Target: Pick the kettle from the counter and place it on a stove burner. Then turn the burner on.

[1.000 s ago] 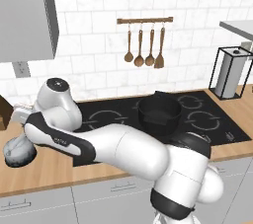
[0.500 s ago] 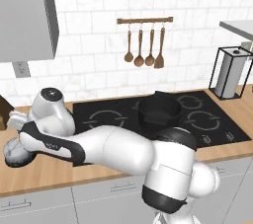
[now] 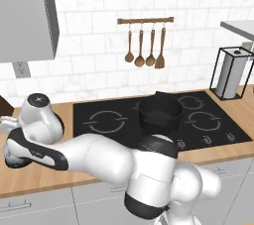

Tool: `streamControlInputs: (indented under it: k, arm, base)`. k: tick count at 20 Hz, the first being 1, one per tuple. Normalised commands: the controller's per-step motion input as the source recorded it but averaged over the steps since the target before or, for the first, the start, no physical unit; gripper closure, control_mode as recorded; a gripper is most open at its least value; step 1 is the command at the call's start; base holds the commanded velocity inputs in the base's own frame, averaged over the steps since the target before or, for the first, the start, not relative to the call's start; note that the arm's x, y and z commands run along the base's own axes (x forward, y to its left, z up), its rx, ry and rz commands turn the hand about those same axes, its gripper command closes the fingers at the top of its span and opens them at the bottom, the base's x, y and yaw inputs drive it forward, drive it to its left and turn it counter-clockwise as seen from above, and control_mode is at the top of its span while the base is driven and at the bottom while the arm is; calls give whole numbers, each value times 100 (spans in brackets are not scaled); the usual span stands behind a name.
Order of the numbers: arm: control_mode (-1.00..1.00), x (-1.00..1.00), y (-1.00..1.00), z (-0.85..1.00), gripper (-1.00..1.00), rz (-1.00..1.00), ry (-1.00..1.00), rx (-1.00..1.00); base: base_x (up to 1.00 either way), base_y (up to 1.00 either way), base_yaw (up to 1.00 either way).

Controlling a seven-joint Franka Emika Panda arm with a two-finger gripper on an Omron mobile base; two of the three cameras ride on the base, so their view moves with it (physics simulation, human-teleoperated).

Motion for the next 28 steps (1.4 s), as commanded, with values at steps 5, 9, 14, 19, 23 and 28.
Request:
streamControlInputs:
  k: [5,9,14,19,23,28]
  arm:
    - [-100,27,9,-17,-100,-2,0,-4]
    - [-100,26,0,-38,-100,0,0,-7]
    - [-100,25,0,-41,-100,0,0,-4]
    - [-100,27,0,-9,100,0,0,0]
    - [-100,9,0,0,100,0,0,0]
    - [-100,1,0,0,100,0,-1,0]
  base:
    - [0,0,0]
    - [0,0,0]
    - [0,0,0]
    - [0,0,0]
    - [0,0,0]
    - [0,0,0]
